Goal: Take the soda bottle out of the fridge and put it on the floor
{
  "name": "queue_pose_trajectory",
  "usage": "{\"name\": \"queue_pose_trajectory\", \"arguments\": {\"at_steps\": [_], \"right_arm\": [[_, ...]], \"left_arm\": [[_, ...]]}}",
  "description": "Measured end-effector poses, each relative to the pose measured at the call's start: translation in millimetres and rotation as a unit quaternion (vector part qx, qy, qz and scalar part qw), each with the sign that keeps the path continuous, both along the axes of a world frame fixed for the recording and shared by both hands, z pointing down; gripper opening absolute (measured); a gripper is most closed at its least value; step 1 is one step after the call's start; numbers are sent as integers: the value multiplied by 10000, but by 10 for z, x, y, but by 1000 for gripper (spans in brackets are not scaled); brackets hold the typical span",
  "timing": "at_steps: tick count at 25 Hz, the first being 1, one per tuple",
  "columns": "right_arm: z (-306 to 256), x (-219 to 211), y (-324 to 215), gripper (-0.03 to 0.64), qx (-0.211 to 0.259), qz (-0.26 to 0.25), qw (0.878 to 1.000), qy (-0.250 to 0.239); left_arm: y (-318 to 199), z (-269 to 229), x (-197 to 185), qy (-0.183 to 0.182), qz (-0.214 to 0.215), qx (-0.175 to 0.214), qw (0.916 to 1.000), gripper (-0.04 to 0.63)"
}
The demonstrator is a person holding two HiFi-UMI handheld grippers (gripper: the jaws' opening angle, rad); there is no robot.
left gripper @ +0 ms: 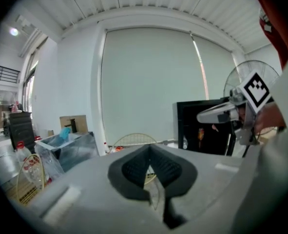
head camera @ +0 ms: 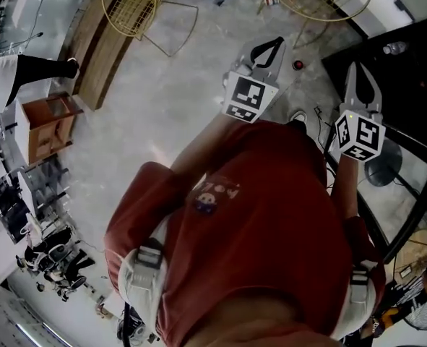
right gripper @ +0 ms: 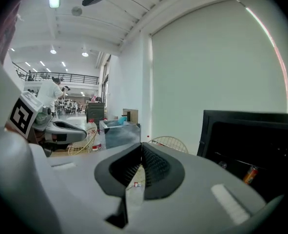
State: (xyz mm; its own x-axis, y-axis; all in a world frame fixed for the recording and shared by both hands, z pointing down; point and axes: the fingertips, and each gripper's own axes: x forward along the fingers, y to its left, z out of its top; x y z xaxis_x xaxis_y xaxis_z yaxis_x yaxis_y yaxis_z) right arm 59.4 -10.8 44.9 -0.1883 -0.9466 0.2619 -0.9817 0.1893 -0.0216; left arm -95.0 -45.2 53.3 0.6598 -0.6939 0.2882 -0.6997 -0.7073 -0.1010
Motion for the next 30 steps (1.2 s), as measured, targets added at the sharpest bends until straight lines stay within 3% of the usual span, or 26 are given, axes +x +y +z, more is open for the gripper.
{"name": "queue_pose_trajectory", "arguments": {"at_steps": [14,30], "right_arm": [[34,148,-62,2,26,167,9997,177],[127,222,-42,2,-33,227,9995,228]], "left_arm": [[-154,-77,90,112,-17,121,9999,-2],[-220,12,52,225,-264,-14,9994,-2]]}}
